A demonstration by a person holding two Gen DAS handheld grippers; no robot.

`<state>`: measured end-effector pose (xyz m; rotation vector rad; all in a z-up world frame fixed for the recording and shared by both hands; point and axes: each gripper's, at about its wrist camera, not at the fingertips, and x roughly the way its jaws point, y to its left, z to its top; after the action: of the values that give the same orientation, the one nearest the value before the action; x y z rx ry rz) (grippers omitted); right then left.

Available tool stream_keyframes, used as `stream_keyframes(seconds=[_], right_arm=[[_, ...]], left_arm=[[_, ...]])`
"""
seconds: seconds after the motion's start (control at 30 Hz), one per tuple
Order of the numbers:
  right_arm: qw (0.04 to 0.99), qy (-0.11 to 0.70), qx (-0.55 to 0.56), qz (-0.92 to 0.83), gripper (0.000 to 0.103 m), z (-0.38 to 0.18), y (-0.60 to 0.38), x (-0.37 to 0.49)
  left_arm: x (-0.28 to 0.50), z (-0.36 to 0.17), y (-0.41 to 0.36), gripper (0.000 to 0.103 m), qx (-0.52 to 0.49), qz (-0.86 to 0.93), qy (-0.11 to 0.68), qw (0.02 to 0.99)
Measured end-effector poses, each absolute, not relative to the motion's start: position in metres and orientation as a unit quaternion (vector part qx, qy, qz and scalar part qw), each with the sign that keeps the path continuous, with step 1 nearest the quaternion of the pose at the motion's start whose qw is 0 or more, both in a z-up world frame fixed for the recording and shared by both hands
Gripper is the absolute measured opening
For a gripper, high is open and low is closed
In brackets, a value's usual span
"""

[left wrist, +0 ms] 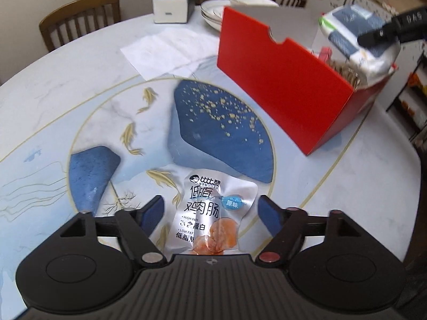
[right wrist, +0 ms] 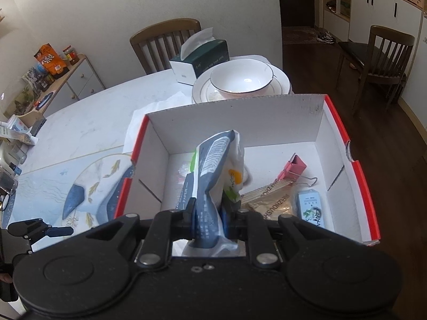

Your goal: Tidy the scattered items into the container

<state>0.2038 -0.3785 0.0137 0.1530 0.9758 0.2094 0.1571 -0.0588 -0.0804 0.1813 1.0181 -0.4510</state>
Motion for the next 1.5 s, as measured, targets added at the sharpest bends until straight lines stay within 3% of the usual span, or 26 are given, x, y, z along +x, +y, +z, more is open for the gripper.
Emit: stream_keyframes(seconds=[0.57, 0.7, 0.83, 1.17, 1.5], right_arm=[[0.871, 0.477, 0.076, 0.091, 0.016, 0.004, -0.389, 0.211], [0.872, 0.476, 0.076, 0.089, 0.016, 0.004, -0.392, 0.213], [0.873, 0.474, 0.079, 0.087, 0.016, 0.004, -0.397, 0.215], [0.873, 0.473, 0.080, 0.087, 0.016, 0.003, -0.405, 0.215], [0.873, 0.471, 0.085, 0.091, 0.016, 0.003, -0.418, 0.218]], left_arm=[[0.161, -0.100, -0.072, 0.086, 0.123, -0.204, 0.486, 0.841], [0.160, -0.097, -0.073, 0.067, 0.123, -0.205, 0.479, 0.844], [0.162, -0.095, -0.072, 0.059, 0.120, -0.200, 0.482, 0.845], [0.158, -0.087, -0.068, 0.057, 0.074, -0.183, 0.479, 0.855], [0.160, -0.033, -0.087, 0.057, 0.033, -0.196, 0.435, 0.878]])
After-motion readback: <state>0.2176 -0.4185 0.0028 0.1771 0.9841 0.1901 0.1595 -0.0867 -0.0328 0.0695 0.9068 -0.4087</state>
